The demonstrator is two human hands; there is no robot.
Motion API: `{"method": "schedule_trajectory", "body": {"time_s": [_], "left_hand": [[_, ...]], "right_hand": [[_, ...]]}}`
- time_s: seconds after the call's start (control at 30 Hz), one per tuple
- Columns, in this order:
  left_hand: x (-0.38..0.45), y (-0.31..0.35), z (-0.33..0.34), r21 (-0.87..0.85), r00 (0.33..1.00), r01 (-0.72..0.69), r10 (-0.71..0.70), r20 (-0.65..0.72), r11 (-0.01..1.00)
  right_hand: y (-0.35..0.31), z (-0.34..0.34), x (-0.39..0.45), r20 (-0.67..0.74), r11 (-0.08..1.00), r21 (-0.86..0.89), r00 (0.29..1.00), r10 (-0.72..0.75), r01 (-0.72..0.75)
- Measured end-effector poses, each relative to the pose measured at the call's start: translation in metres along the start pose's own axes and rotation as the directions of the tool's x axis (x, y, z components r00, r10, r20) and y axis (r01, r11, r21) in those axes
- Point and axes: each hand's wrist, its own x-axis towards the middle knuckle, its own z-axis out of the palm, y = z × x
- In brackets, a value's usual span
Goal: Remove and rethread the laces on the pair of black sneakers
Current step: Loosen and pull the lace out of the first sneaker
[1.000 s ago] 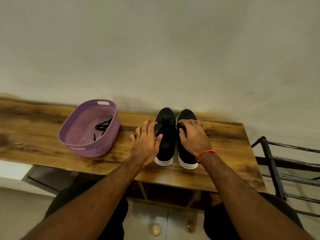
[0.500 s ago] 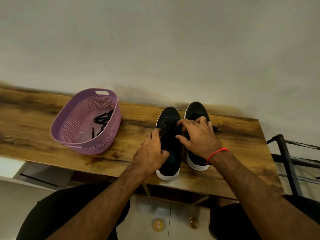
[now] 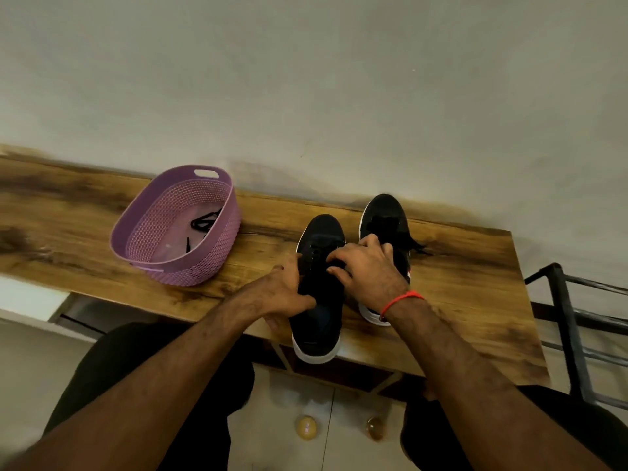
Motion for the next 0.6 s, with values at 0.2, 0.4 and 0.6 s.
{"method": "schedule_trajectory", "body": {"time_s": [0.2, 0.4, 0.6], "left_hand": [[0.004, -0.004, -0.004, -0.175, 0.998, -0.04, 0.03, -0.059, 0.984], [0.015, -0.02, -0.003, -0.292, 0.978, -0.185, 0.149, -0.143, 0.938], [0.024, -0.023, -0.01, -0.225, 0.914, -0.326, 0.245, -0.325, 0.918]], "right_hand": [[0.002, 0.003, -0.002, -0.031, 1.0, -0.025, 1.0, -0.002, 0.001], [0.004, -0.003, 0.007, -0.002, 0.995, 0.099, 0.999, 0.032, -0.032], [0.001, -0.008, 0.011, 0.102, 0.994, 0.106, 0.995, -0.001, -0.01]]}}
